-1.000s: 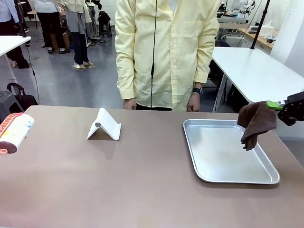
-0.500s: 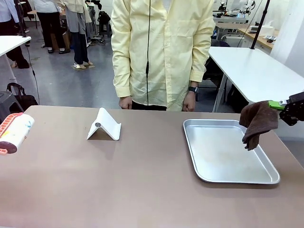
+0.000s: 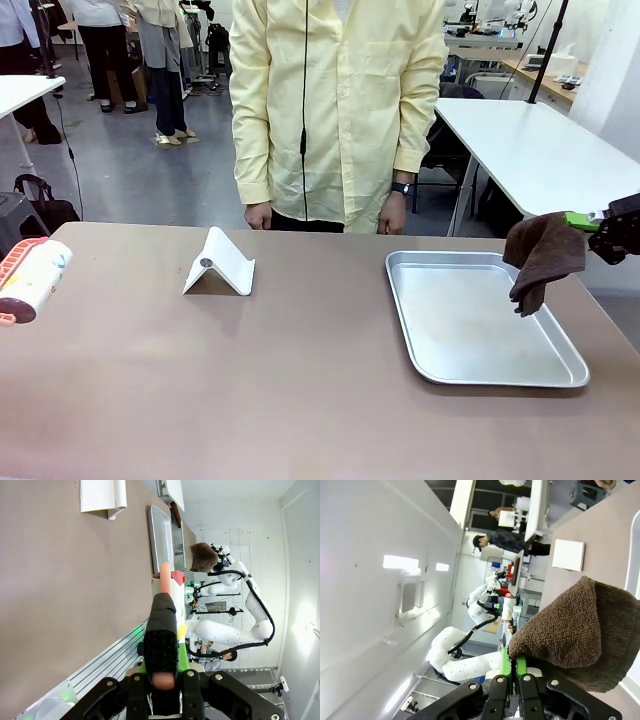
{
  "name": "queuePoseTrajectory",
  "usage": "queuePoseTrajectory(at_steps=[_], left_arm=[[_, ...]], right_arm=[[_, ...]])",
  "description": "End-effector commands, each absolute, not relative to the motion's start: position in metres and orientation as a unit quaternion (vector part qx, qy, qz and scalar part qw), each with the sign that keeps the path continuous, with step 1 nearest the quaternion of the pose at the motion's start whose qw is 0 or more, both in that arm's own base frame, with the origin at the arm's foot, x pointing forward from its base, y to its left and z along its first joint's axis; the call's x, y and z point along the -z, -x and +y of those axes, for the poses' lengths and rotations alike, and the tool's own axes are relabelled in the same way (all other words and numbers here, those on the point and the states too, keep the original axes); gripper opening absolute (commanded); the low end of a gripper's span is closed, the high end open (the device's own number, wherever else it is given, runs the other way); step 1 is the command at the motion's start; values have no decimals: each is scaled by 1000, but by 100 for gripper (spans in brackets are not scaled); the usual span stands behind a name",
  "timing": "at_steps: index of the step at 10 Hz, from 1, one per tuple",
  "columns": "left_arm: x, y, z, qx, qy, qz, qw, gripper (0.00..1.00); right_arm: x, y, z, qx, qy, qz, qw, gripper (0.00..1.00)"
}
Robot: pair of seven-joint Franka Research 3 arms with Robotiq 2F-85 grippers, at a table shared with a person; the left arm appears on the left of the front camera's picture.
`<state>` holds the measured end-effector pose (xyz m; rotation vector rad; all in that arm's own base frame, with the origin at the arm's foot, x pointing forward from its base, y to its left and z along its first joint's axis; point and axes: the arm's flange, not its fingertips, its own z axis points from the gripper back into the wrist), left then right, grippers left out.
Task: Clean the surface of the table.
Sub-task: Return the Lint Roller and towel to their original positions.
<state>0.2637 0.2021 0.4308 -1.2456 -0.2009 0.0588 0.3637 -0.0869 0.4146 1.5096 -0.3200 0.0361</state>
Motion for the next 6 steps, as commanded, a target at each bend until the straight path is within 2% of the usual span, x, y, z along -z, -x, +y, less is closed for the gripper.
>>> queuePoseTrajectory(at_steps=[1,3,4,6], left_arm=[[-434,-263,201,-33,584,-94,805,22],[-431,-264,202,-27,582,-94,807,22],[-437,-266,198,-37,600,-121,790,22],[-465,-300,155,-14,576,-102,811,22]], right_arm=[[-419,-363,-89,-21,-687,-147,712,4],[-415,-364,-87,-16,-682,-145,717,4],[-420,-370,-71,-28,-669,-148,728,4],[-443,-407,-11,-95,-643,-134,748,4]])
